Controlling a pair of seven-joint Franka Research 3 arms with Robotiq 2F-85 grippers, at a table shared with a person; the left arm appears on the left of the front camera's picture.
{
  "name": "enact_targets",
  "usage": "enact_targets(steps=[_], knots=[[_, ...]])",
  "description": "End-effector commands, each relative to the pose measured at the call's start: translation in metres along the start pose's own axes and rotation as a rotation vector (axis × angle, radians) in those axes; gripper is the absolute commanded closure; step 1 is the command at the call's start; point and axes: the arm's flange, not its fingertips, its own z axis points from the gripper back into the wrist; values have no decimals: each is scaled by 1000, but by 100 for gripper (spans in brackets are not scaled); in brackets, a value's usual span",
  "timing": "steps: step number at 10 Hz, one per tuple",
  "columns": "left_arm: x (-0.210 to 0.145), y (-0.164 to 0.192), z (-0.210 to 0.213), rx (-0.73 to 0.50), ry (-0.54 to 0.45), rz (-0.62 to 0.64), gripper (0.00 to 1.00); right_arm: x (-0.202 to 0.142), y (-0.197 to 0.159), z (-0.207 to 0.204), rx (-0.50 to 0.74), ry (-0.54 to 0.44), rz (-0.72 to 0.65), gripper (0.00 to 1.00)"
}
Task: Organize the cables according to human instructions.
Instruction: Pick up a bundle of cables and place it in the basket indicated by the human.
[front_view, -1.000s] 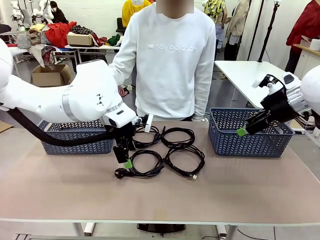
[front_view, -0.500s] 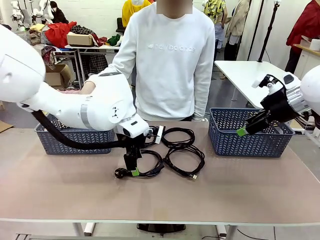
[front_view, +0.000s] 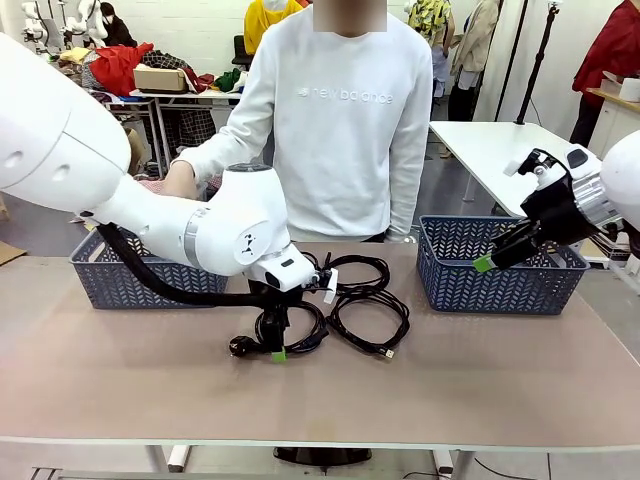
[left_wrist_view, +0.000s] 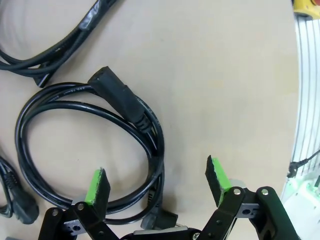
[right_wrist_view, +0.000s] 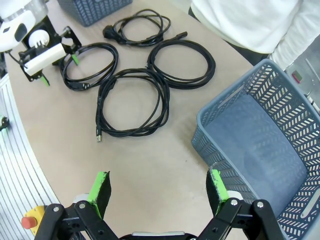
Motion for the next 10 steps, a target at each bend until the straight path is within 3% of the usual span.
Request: enact_targets(steps=[1, 6, 7, 10], knots=[[1, 3, -8, 47, 24, 23, 0, -1, -3, -1, 13, -16, 9, 0], [3, 5, -16, 26, 33, 16, 0, -1, -3, -1, 13, -16, 9, 0], [2, 6, -17, 18, 44, 12, 6, -1, -3, -1, 13, -16, 9, 0], [2, 7, -18, 7, 56, 10, 38, -1, -3, -1, 13, -16, 9, 0]])
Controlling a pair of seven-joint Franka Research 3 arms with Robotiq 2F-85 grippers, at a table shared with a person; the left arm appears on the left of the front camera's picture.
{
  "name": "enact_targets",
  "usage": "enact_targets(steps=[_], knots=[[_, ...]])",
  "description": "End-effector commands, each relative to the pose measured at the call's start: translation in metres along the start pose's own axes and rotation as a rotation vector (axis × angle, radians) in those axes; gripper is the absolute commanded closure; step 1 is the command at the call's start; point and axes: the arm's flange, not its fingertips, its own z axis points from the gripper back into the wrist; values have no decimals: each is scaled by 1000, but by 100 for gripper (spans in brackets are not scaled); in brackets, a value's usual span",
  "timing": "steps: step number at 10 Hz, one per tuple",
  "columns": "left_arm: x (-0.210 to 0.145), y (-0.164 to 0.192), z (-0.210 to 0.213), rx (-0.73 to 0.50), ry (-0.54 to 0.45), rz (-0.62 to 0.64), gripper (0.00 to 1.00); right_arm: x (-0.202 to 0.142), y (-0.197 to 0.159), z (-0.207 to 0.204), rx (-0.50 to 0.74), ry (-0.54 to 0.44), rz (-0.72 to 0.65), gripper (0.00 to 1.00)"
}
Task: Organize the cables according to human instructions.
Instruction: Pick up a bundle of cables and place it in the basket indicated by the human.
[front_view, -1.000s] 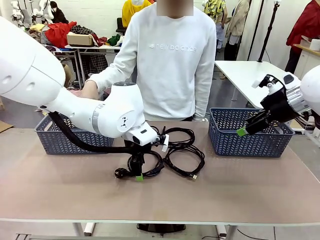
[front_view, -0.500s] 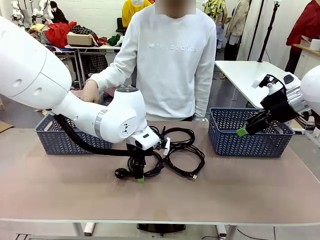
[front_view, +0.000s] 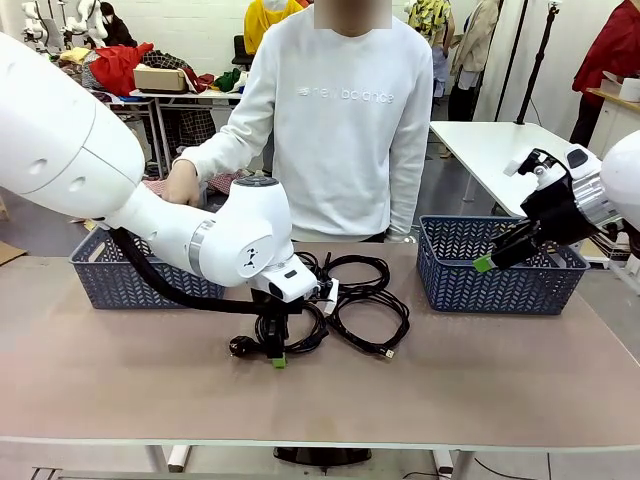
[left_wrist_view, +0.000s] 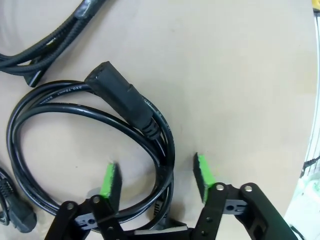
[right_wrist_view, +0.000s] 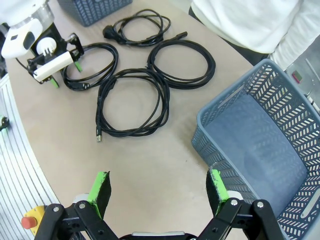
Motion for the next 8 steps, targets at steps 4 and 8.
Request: enact_targets(steps=[4, 8], knots=[[3, 4, 6, -4, -10, 23, 76, -1, -3, -1, 12, -16, 9, 0], [1, -3, 20, -60, -4, -1, 100, -1, -3, -1, 12, -16, 9, 0]])
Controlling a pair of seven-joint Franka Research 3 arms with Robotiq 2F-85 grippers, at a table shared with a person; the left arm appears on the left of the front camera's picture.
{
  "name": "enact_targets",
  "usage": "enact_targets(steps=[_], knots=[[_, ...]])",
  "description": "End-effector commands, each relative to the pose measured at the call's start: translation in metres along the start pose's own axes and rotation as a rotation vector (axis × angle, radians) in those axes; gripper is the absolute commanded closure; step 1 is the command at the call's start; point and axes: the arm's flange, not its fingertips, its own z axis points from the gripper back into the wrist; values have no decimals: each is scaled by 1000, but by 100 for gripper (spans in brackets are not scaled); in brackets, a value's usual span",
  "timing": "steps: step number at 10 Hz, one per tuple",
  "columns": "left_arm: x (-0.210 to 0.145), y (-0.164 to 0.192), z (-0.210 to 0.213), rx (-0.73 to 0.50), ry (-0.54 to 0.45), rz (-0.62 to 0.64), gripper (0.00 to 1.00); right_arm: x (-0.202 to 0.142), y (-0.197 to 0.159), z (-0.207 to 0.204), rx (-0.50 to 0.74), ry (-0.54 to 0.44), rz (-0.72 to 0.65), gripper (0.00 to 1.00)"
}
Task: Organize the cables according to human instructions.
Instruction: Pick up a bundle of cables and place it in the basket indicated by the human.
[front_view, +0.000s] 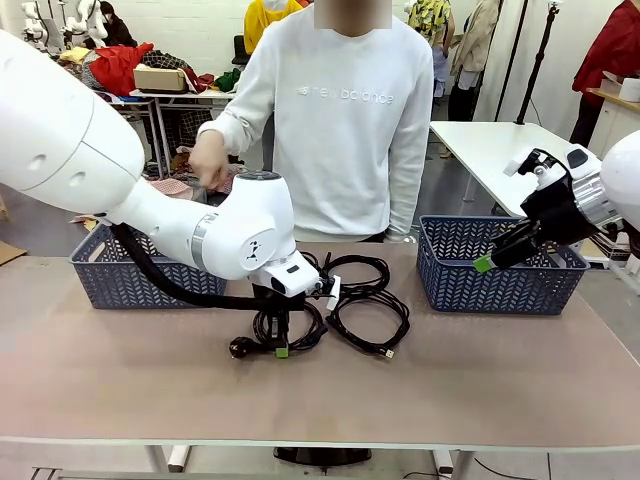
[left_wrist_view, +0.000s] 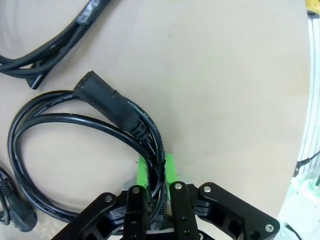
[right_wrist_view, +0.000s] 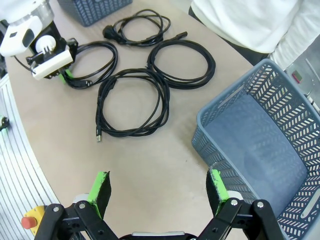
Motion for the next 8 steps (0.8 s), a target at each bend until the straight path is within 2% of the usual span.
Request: enact_targets(steps=[1, 3, 5, 6, 7, 8], knots=[[-2, -10, 24, -28, 13, -15, 100, -1, -3, -1, 12, -16, 9, 0], [0, -17, 58, 41, 12, -1, 100, -1, -3, -1, 12, -16, 9, 0], [-5, -12, 103, 59, -9, -9, 100, -1, -3, -1, 12, -16, 9, 0], [-10, -6, 128, 96, 29, -14, 100, -1, -3, -1, 12, -16, 9, 0], [-48, 27, 196, 147, 93, -21, 100, -1, -3, -1, 12, -16, 9, 0], [-50, 29, 197, 149, 95, -20, 100, -1, -3, -1, 12, -16, 9, 0]])
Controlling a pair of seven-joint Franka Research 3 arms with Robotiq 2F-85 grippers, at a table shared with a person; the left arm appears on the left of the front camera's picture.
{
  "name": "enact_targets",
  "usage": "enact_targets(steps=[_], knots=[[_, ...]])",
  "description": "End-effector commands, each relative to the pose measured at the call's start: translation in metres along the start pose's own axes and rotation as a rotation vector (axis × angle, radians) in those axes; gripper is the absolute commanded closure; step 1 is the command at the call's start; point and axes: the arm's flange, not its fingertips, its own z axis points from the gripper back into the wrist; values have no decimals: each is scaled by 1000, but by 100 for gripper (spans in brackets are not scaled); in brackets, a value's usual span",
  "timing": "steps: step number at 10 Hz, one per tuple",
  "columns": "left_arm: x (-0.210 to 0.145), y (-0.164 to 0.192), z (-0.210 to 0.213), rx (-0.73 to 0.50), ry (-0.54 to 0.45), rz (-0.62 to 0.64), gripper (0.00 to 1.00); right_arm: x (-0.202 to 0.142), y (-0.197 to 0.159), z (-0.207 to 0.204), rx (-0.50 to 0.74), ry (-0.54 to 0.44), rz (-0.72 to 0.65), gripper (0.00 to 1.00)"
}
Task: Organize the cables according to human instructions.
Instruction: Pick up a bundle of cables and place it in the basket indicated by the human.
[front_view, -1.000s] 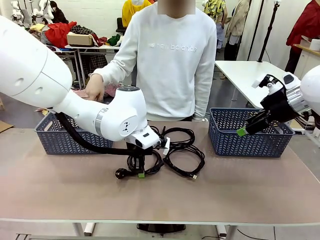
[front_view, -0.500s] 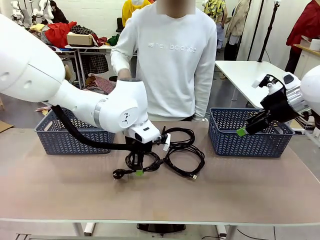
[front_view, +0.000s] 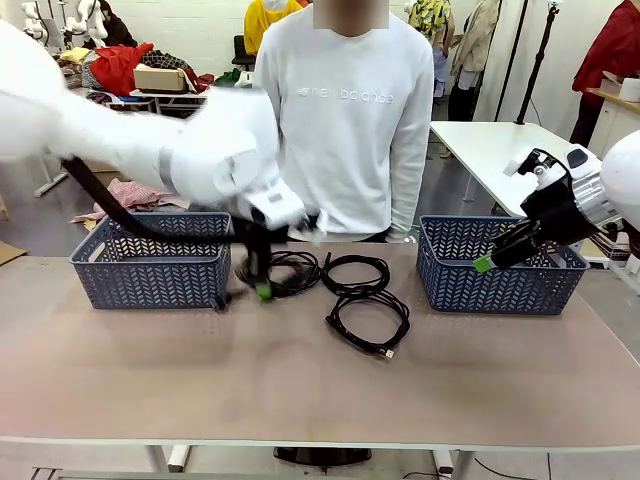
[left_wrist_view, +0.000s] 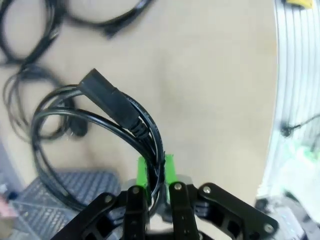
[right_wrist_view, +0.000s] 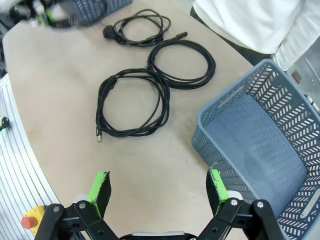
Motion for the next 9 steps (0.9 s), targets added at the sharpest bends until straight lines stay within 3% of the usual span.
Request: enact_targets(steps=[1, 4, 9], knots=[[-27, 29, 36, 10, 9, -12, 100, -1, -4, -2, 13, -16, 9, 0], [-52, 40, 46, -13, -70, 27, 100, -1, -4, -2, 13, -16, 9, 0], [-53, 42, 51, 11, -23, 30, 100, -1, -4, -2, 13, -16, 9, 0]])
